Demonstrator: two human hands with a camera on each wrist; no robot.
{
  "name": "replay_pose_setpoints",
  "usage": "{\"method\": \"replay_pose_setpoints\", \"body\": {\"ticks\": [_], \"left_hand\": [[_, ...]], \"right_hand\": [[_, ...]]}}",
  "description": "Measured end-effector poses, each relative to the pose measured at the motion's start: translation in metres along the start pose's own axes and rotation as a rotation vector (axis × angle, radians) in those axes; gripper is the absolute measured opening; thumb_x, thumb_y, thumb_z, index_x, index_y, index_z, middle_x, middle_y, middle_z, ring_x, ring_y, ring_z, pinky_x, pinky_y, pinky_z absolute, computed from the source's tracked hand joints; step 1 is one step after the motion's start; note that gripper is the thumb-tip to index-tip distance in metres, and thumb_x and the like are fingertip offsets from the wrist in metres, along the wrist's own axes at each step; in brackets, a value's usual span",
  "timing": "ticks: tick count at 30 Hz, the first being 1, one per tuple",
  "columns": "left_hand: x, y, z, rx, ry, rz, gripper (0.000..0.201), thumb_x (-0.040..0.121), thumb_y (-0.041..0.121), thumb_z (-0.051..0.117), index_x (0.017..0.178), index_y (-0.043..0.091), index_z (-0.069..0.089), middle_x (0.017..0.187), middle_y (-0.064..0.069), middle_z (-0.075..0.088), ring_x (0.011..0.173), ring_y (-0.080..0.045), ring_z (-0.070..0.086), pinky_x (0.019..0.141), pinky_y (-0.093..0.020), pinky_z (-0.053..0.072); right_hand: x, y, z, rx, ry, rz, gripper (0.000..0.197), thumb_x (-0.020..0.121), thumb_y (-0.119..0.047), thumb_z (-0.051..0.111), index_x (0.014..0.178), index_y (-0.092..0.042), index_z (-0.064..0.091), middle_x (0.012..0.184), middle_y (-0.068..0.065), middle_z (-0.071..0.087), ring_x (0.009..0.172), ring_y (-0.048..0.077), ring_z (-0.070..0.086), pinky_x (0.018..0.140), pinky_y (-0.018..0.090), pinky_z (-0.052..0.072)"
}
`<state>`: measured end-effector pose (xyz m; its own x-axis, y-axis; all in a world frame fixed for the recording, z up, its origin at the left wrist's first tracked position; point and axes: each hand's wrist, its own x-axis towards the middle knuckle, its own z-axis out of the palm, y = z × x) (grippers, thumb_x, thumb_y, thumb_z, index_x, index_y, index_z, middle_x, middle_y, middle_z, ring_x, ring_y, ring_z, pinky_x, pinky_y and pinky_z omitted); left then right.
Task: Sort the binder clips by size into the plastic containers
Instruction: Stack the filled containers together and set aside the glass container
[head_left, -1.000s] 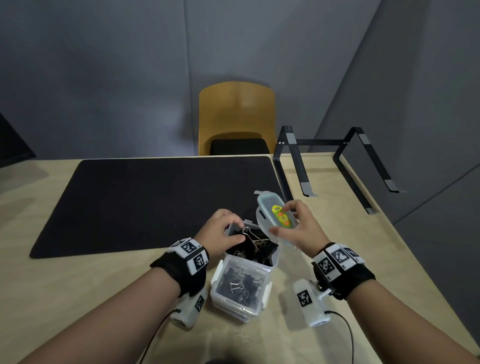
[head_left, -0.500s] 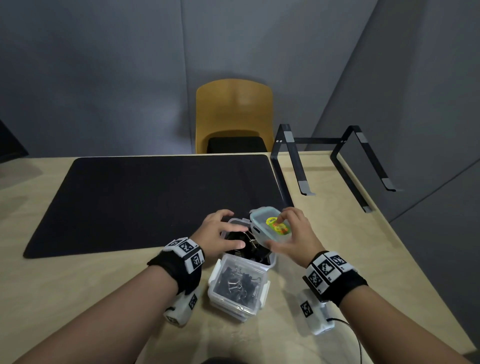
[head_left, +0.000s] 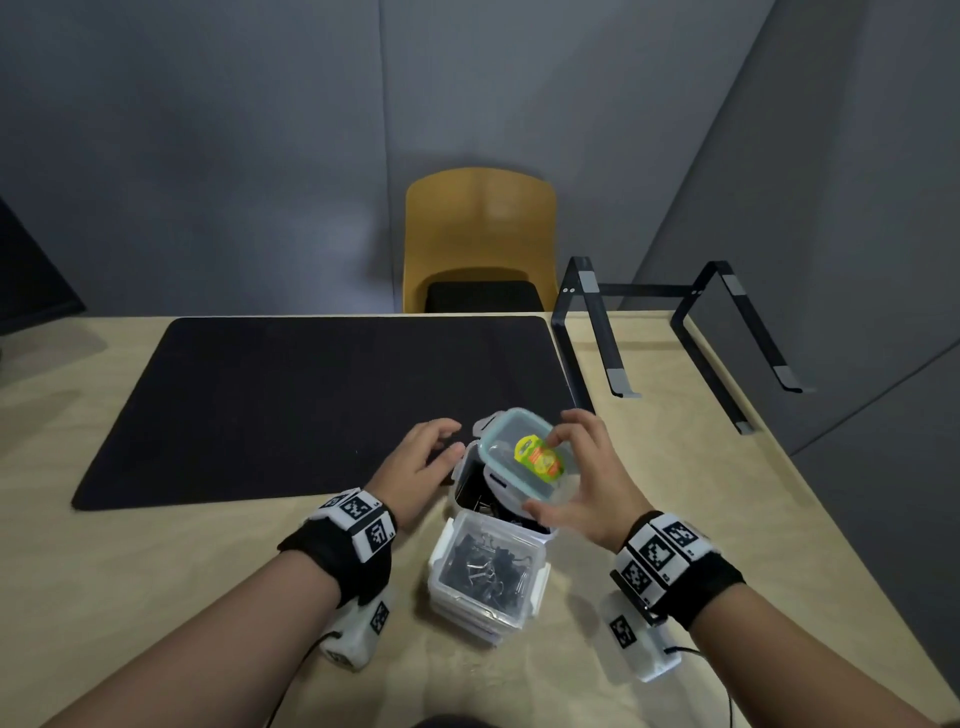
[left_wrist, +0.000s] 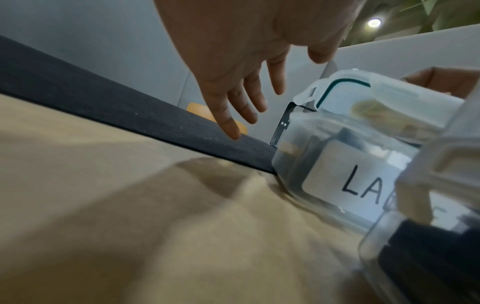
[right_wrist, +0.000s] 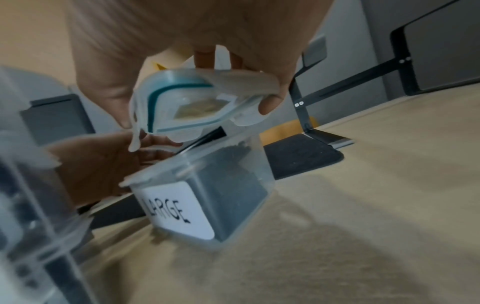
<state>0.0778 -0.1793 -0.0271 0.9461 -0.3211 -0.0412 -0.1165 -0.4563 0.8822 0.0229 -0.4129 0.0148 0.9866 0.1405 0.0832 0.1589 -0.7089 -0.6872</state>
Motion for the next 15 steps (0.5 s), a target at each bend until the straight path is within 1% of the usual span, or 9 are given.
{"method": "replay_pose_setpoints", "body": {"ticks": [3, 5, 7, 9, 11, 12, 13, 15], "left_hand": [[0.0, 0.003, -0.002, 0.006, -0.008, -0.021, 0.035, 0.098, 0.032, 0.045, 0.132, 0.026, 0.047, 0.124, 0.005, 0.048, 0.112, -0.005, 0.048, 0.1, -0.026, 0.038], [0.0, 0.005, -0.002, 0.005, -0.024, -0.034, 0.038, 0.097, 0.035, 0.046, 0.134, 0.028, 0.045, 0.125, 0.007, 0.048, 0.113, -0.005, 0.048, 0.101, -0.027, 0.038], [0.001, 0.007, 0.0, 0.03, -0.053, -0.027, 0.041, 0.094, 0.034, 0.052, 0.134, 0.026, 0.045, 0.124, 0.007, 0.048, 0.114, -0.006, 0.048, 0.101, -0.026, 0.038], [0.001, 0.008, 0.002, 0.07, -0.085, -0.012, 0.044, 0.091, 0.027, 0.059, 0.133, 0.024, 0.045, 0.121, 0.005, 0.049, 0.112, -0.01, 0.049, 0.099, -0.027, 0.04], [0.002, 0.009, 0.003, 0.09, -0.101, -0.009, 0.045, 0.088, 0.025, 0.063, 0.129, 0.024, 0.047, 0.117, 0.005, 0.05, 0.111, -0.011, 0.05, 0.096, -0.028, 0.042], [0.002, 0.01, 0.003, 0.083, -0.101, -0.008, 0.043, 0.086, 0.025, 0.065, 0.126, 0.025, 0.048, 0.116, 0.005, 0.051, 0.109, -0.011, 0.051, 0.095, -0.028, 0.043], [0.002, 0.01, 0.003, 0.075, -0.101, -0.008, 0.042, 0.085, 0.025, 0.066, 0.124, 0.025, 0.05, 0.116, 0.005, 0.053, 0.108, -0.01, 0.052, 0.095, -0.028, 0.043], [0.002, 0.01, 0.005, 0.075, -0.103, 0.0, 0.04, 0.083, 0.024, 0.068, 0.12, 0.024, 0.052, 0.115, 0.004, 0.055, 0.107, -0.009, 0.053, 0.094, -0.027, 0.044]], "right_hand": [[-0.002, -0.004, 0.004, -0.057, -0.104, -0.074, 0.07, 0.054, -0.048, 0.078, 0.11, -0.023, 0.044, 0.142, -0.003, 0.019, 0.13, 0.011, 0.03, 0.104, 0.022, 0.032], [0.0, -0.005, 0.008, -0.092, -0.146, -0.118, 0.074, 0.056, -0.052, 0.078, 0.114, -0.023, 0.042, 0.144, -0.004, 0.017, 0.131, 0.009, 0.03, 0.105, 0.023, 0.034], [0.002, -0.005, 0.011, -0.104, -0.17, -0.139, 0.076, 0.058, -0.052, 0.078, 0.117, -0.023, 0.04, 0.145, -0.003, 0.019, 0.132, 0.008, 0.031, 0.106, 0.024, 0.036], [0.003, -0.005, 0.012, -0.09, -0.19, -0.117, 0.076, 0.06, -0.046, 0.077, 0.121, -0.023, 0.038, 0.144, 0.0, 0.024, 0.133, 0.012, 0.034, 0.105, 0.028, 0.04], [0.003, -0.005, 0.012, -0.081, -0.195, -0.093, 0.08, 0.061, -0.04, 0.077, 0.127, -0.018, 0.038, 0.138, 0.0, 0.037, 0.126, 0.015, 0.043, 0.102, 0.031, 0.043], [0.003, -0.005, 0.011, -0.105, -0.189, -0.089, 0.083, 0.062, -0.04, 0.076, 0.131, -0.015, 0.037, 0.134, 0.0, 0.043, 0.122, 0.016, 0.046, 0.102, 0.031, 0.042], [0.002, -0.005, 0.01, -0.142, -0.188, -0.084, 0.087, 0.061, -0.045, 0.072, 0.134, -0.014, 0.036, 0.133, 0.0, 0.046, 0.121, 0.016, 0.046, 0.104, 0.031, 0.039], [0.001, -0.005, 0.008, -0.193, -0.205, -0.055, 0.094, 0.061, -0.053, 0.065, 0.14, -0.014, 0.03, 0.136, 0.001, 0.044, 0.126, 0.017, 0.041, 0.109, 0.028, 0.032]]}}
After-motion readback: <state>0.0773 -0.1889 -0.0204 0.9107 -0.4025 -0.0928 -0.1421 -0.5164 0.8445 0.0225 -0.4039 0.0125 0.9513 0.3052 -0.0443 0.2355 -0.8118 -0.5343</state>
